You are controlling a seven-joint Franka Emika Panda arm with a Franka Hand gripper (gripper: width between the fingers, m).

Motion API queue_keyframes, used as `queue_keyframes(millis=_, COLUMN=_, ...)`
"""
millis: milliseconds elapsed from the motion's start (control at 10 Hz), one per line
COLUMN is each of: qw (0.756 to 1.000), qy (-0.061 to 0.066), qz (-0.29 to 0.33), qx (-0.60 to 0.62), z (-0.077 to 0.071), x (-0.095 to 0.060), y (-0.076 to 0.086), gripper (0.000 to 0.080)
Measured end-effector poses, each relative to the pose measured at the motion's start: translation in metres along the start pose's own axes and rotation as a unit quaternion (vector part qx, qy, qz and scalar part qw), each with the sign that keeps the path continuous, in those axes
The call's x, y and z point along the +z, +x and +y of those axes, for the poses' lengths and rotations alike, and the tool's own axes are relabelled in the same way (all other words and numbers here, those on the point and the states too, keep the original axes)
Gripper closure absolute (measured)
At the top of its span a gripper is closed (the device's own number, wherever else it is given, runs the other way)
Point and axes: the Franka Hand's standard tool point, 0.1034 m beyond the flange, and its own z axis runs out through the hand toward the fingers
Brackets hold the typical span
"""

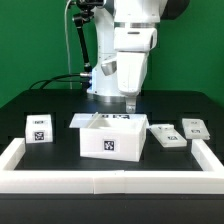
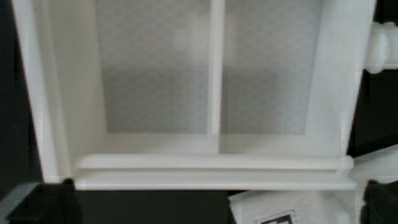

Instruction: Assemble cabinet

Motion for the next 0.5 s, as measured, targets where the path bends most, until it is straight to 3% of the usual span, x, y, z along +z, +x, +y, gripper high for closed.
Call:
queue_keyframes(millis=200, qw=1.000, qy=-0.013, qz=0.007, qx=-0.002, z=-0.023, x=0.011, y=0.001, gripper=0.0001)
queue_keyframes(millis=500, qw=1.000, qy=-0.012, qz=0.012, qx=-0.003, z=-0.050, x=0.034, y=-0.003, gripper=0.0001)
